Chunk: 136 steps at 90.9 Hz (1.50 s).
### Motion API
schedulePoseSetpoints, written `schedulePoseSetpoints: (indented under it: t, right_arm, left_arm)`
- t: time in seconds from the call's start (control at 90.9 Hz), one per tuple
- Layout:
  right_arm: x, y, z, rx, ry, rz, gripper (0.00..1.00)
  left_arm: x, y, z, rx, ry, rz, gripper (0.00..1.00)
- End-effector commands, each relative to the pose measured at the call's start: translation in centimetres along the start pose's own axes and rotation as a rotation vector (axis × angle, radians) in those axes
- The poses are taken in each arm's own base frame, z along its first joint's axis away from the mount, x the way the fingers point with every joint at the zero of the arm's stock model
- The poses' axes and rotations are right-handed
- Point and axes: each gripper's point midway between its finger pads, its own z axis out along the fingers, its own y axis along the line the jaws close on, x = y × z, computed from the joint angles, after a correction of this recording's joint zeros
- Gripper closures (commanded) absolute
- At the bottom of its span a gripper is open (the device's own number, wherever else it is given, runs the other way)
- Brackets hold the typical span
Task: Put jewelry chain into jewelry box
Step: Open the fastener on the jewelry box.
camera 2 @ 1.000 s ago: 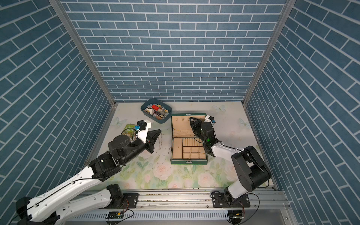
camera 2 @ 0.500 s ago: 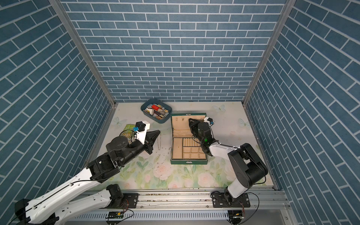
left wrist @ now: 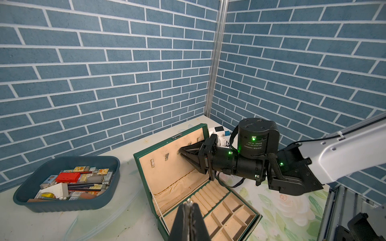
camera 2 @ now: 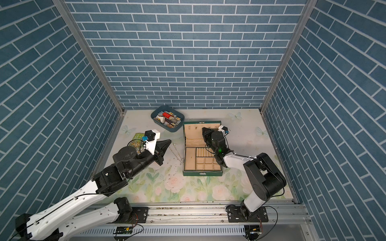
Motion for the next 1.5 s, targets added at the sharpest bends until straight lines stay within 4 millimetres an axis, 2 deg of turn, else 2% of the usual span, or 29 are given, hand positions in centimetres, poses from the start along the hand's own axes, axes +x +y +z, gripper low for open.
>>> schedulePoseSetpoints:
  t: [0.0,0.517,1.078,1.21,1.276,1.485]
  right_arm:
    - [1.0,-0.5,0.3,0.004,0.027,0.007,0.82]
    - [2.4,-2.1,0.1,0.026,0.054,0.009,0.83]
    - [2.3,-3.4,-0.7,0.046,0.045,0.011,0.81]
    - [2.4,-3.5,-0.7,0.049,0.048,0.01,0.75]
    - [2.3,-3.1,-0.8,0.042,0.047,0.007,0.7]
    - [2.2,0.2,-1.1,-0.013,0.056,-0.048,0.54]
  left_arm:
    - [0.0,0.1,-0.2,-0.002,-0.005,0.012,1.0]
    - [0.2,0.1,-0.1,0.0,-0.001,0.011,1.0]
    - [0.5,0.1,0.0,0.0,0.005,0.01,1.0]
    - [0.4,0.1,0.0,0.0,0.002,0.007,1.0]
    - [0.4,0.1,0.0,0.001,0.003,0.007,1.0]
    - [0.1,0.1,-0.1,0.0,-0.002,0.005,1.0]
